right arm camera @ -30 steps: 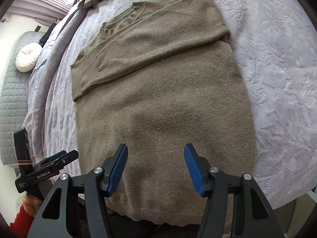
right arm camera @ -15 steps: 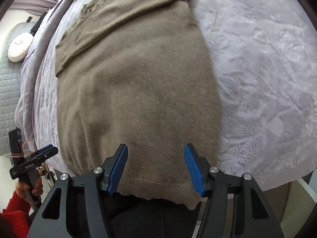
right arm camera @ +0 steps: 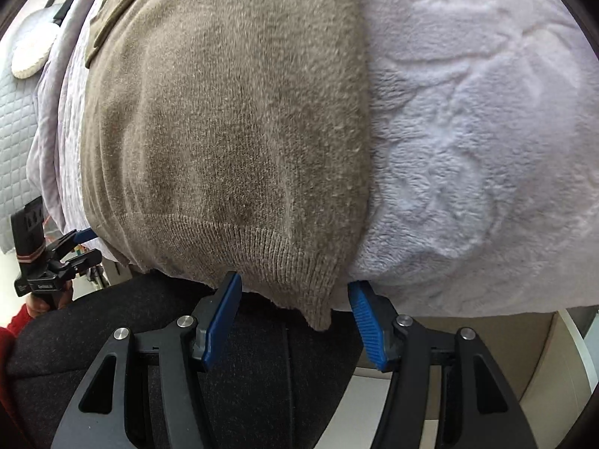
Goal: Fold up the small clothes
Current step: 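Move both tools to the sweater hem and grasp its two corners, then lift the held hem with both tools and fold it toward the collar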
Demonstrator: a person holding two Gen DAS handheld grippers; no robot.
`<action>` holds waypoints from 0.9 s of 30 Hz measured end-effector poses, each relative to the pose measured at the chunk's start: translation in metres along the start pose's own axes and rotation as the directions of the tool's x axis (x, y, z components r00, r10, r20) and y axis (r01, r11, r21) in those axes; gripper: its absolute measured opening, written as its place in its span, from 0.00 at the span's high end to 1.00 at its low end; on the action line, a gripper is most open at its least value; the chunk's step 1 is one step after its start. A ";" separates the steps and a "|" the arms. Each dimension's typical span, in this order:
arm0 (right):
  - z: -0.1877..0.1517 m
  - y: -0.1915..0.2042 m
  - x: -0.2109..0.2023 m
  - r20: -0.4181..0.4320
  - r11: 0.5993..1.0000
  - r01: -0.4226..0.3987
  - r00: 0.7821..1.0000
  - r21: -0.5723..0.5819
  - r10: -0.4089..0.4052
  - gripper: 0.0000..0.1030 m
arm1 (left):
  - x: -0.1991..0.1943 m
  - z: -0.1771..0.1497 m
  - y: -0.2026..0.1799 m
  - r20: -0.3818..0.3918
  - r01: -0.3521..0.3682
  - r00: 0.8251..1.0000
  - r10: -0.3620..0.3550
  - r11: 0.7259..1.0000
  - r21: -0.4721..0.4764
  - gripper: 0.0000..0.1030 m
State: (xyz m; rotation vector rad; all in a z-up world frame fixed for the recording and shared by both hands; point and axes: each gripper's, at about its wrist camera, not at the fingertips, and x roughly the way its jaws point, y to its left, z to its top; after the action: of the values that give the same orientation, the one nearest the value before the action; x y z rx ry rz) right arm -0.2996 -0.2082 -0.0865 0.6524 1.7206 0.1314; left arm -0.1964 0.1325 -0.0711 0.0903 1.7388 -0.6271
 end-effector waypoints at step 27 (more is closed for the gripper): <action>0.107 0.041 -0.130 0.417 0.851 -0.524 0.766 -0.037 0.489 0.91 | -0.144 0.099 0.088 0.401 0.341 0.876 -0.269 0.933 -0.117 0.89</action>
State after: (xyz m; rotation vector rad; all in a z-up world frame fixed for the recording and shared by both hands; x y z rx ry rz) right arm -0.1706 -0.2646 0.0153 1.1188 1.1088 0.2825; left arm -0.0360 0.2013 0.0170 -0.4233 1.4309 -0.6588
